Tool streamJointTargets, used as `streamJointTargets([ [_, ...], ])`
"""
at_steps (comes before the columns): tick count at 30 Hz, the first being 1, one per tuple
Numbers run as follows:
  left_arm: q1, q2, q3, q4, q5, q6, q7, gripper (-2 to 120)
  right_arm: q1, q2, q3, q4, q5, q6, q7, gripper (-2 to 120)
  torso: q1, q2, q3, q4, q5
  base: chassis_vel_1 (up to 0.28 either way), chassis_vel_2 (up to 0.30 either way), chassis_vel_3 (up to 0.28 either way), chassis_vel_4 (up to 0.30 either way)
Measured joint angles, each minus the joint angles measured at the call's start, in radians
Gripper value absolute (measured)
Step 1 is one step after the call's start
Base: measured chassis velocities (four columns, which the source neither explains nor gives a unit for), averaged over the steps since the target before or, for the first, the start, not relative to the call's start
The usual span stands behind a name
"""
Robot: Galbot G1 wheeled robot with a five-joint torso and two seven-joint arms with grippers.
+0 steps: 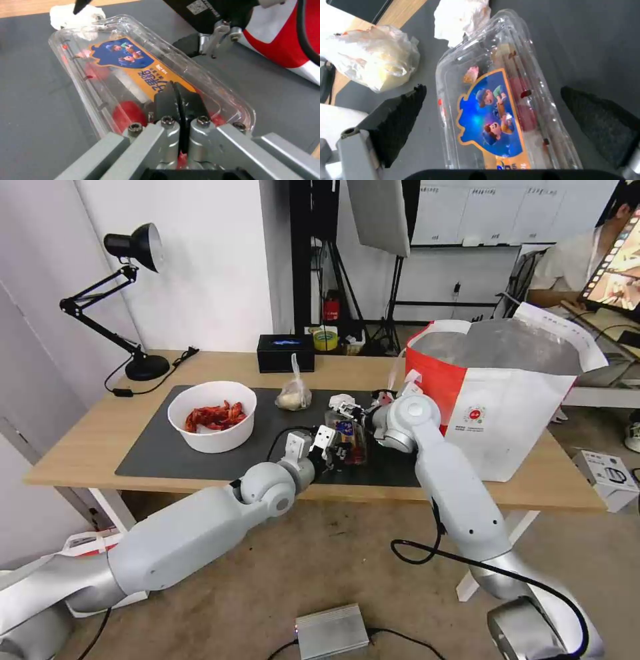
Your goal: Pick up the trash from the table and place it into the takeout bag.
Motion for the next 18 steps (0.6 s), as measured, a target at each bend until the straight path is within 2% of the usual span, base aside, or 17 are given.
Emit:
streamJointTargets([
  [18,0.002,0.011,0.002,-0.005,0.002,-0.018,0.001,0,0.019,0.029,0.001,-0.047,-0.025,-0.004,-0.018,100,0.000,0.000,0.000,0.0000,-0.0001,0.000,0.000,0.000,0.000],
])
